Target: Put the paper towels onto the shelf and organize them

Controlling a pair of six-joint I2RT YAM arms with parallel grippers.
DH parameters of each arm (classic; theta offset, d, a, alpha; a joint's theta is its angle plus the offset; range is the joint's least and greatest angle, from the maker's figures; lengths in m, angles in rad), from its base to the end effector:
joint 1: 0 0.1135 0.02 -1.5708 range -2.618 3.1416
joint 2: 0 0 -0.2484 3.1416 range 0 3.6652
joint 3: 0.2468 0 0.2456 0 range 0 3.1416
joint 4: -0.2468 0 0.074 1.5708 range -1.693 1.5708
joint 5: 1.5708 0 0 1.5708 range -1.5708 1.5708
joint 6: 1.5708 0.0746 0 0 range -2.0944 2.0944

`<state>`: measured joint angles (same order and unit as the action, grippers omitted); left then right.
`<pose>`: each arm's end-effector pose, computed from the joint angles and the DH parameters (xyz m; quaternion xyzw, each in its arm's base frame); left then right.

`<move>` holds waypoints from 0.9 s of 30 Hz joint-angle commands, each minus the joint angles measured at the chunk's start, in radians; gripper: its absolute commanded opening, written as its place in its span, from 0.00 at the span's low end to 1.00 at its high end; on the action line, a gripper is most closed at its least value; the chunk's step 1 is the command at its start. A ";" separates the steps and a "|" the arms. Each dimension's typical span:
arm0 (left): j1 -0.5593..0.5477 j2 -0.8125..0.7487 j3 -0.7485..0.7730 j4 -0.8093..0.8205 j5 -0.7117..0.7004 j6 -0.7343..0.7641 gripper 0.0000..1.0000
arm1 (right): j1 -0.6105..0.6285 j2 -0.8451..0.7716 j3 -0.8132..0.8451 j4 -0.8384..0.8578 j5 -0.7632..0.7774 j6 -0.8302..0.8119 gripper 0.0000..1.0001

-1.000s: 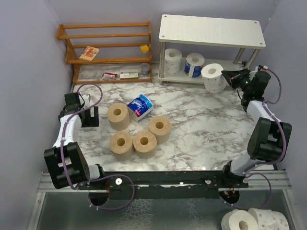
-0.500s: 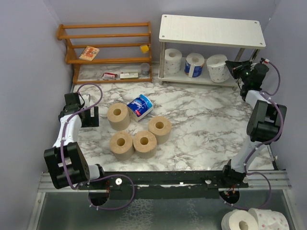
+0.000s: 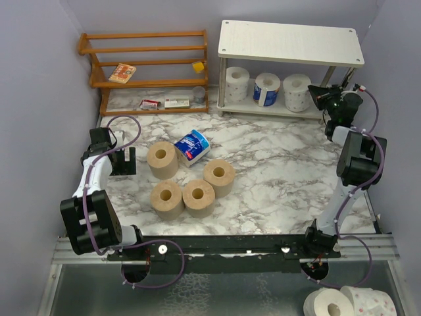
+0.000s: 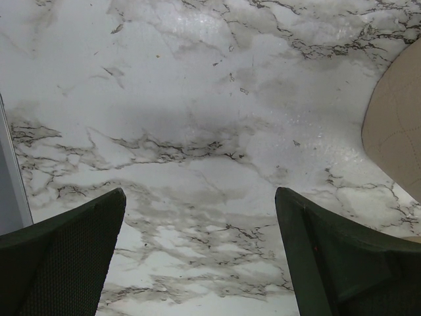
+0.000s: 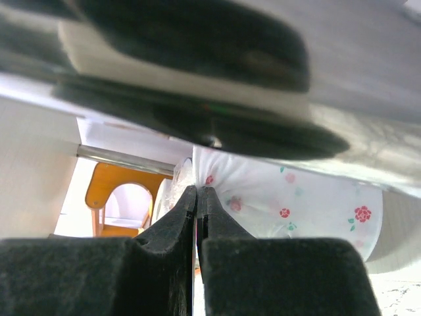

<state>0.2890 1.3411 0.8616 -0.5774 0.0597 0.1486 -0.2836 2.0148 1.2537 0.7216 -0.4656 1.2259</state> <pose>0.2653 0.0742 0.1694 -0.0602 0.9649 0.0270 0.2542 0.4712 -0.1025 0.2114 0.3641 0.6205 0.4543 0.5253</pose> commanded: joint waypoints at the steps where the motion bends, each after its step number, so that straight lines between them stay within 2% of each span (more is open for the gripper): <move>1: 0.009 0.021 0.036 -0.011 -0.021 -0.004 0.99 | -0.003 0.039 -0.024 0.114 0.043 -0.007 0.01; 21: 0.008 0.012 0.036 -0.013 -0.014 -0.007 0.99 | 0.069 0.094 0.052 0.039 0.050 -0.085 0.01; 25: 0.008 0.010 0.033 -0.014 -0.008 -0.006 0.99 | 0.093 0.099 0.055 0.057 0.050 -0.102 0.01; 27: 0.008 0.010 0.034 -0.013 -0.011 -0.007 0.99 | 0.103 0.092 0.028 0.122 0.050 -0.141 0.02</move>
<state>0.2890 1.3632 0.8753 -0.5823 0.0589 0.1478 -0.2359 2.0857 1.2762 0.7712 -0.3965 1.1721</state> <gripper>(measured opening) 0.991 0.013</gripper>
